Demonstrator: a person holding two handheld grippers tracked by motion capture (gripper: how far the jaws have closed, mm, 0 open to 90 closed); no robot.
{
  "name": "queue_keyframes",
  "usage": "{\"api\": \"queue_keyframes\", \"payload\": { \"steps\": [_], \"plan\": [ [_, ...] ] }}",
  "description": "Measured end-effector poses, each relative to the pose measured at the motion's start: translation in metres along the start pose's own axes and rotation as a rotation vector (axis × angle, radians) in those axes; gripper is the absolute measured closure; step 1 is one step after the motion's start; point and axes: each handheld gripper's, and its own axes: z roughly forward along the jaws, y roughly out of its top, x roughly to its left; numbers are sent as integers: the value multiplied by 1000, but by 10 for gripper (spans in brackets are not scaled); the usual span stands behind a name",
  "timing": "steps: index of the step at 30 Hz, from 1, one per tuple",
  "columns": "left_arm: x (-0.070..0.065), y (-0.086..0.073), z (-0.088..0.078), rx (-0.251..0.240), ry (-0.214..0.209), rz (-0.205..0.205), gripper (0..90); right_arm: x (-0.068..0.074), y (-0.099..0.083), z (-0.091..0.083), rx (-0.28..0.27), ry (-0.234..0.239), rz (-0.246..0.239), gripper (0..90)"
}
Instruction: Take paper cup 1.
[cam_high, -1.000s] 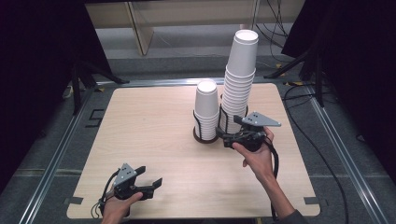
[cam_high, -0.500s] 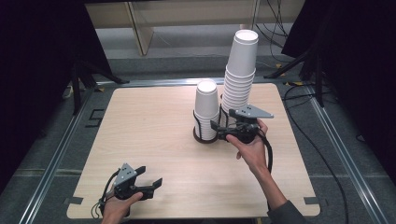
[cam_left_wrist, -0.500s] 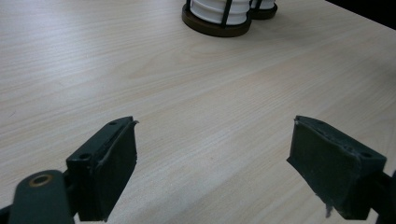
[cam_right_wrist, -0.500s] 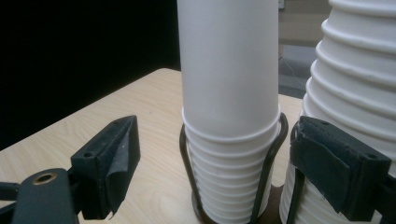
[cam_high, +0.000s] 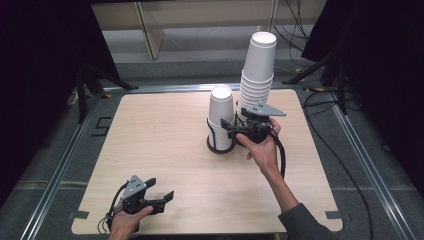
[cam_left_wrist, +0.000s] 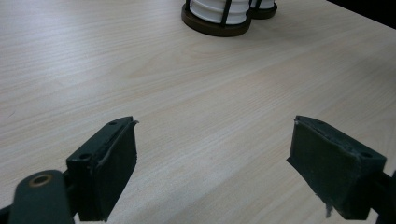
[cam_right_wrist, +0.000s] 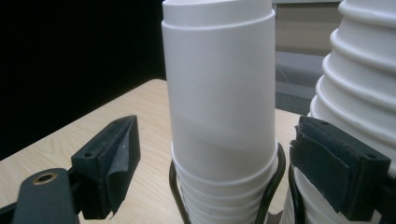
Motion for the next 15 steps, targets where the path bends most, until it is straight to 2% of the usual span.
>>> {"api": "queue_keyframes", "payload": {
  "steps": [5, 6, 14, 15],
  "plan": [
    [-1, 0, 1, -10, -2, -13, 144, 1, 4, 5, -5, -3, -9, 157],
    [-1, 0, 1, -12, -3, -15, 144, 1, 6, 8, -1, -19, -21, 157],
    [-2, 0, 1, -4, 2, -11, 144, 6, 11, 21, -4, -13, -6, 159],
    [-2, 0, 1, -4, 1, -10, 144, 6, 13, 24, -3, -38, -40, 158]
  ]
}}
